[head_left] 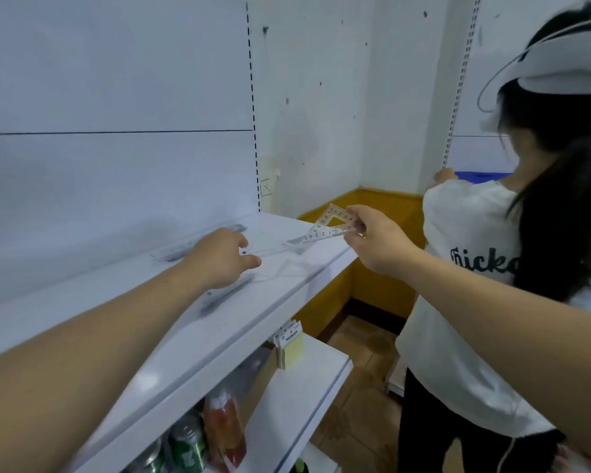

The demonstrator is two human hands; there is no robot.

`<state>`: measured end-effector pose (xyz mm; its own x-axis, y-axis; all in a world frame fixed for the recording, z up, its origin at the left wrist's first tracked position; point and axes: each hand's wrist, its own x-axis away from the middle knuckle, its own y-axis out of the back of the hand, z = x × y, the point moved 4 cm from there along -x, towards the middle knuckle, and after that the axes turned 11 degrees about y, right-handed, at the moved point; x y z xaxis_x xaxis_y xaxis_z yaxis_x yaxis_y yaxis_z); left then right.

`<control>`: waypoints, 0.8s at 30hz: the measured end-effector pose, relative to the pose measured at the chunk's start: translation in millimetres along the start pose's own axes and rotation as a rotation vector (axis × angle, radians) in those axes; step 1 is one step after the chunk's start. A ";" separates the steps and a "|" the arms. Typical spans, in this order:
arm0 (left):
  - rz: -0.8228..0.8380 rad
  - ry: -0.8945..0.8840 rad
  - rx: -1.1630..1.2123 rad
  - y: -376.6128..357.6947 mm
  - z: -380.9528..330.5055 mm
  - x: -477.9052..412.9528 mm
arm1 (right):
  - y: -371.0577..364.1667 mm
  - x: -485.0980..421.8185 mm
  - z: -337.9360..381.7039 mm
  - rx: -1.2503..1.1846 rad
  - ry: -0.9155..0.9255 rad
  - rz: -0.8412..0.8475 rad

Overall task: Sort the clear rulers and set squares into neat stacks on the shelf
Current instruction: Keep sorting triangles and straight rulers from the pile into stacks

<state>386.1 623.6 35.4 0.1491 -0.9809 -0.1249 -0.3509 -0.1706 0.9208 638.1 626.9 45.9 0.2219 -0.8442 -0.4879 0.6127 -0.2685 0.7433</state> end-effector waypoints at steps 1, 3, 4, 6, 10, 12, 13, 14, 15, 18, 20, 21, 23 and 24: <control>-0.004 0.011 0.004 0.4 1.1 -8.3 | -3.8 -12.7 -4.1 -0.011 0.012 0.009; -0.021 0.036 0.004 1.2 4.1 -23.4 | -12.9 -37.5 -11.9 -0.034 0.037 0.027; -0.029 0.057 0.003 1.0 6.5 -30.3 | -18.0 -49.4 -15.8 -0.045 0.052 0.040; -0.041 0.110 -0.002 -0.3 11.5 -42.7 | -29.1 -73.4 -23.4 -0.069 0.092 0.068; -0.086 0.234 -0.029 0.0 16.2 -61.0 | -52.1 -119.0 -35.4 -0.117 0.207 0.151; -0.109 0.322 -0.010 1.2 19.4 -62.0 | -63.4 -139.4 -35.2 -0.142 0.284 0.199; -0.119 0.369 -0.002 1.4 22.1 -60.1 | -69.4 -148.6 -33.0 -0.163 0.323 0.223; -0.127 0.415 -0.006 1.4 26.0 -57.1 | -75.2 -156.4 -29.4 -0.184 0.361 0.246; -0.137 0.462 -0.019 1.9 30.6 -52.0 | -82.2 -162.5 -24.8 -0.207 0.393 0.272; -0.212 0.621 -0.011 7.4 49.3 -24.4 | -107.3 -166.2 -2.6 -0.263 0.514 0.382; -0.267 0.733 0.025 10.7 62.8 2.4 | -124.8 -154.6 16.6 -0.313 0.585 0.474; -0.281 0.785 0.030 11.7 68.5 16.4 | -132.9 -145.9 26.6 -0.340 0.619 0.518; -0.293 0.875 0.035 11.4 79.1 44.2 | -145.3 -125.6 45.3 -0.370 0.686 0.598; -0.300 0.912 0.039 10.8 83.3 57.6 | -150.1 -115.3 53.1 -0.374 0.714 0.636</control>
<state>313.9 557.4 7.4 0.8940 -0.4480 -0.0025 -0.2089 -0.4219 0.8822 480.3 739.9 14.9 0.9130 -0.2739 -0.3025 0.3938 0.3972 0.8289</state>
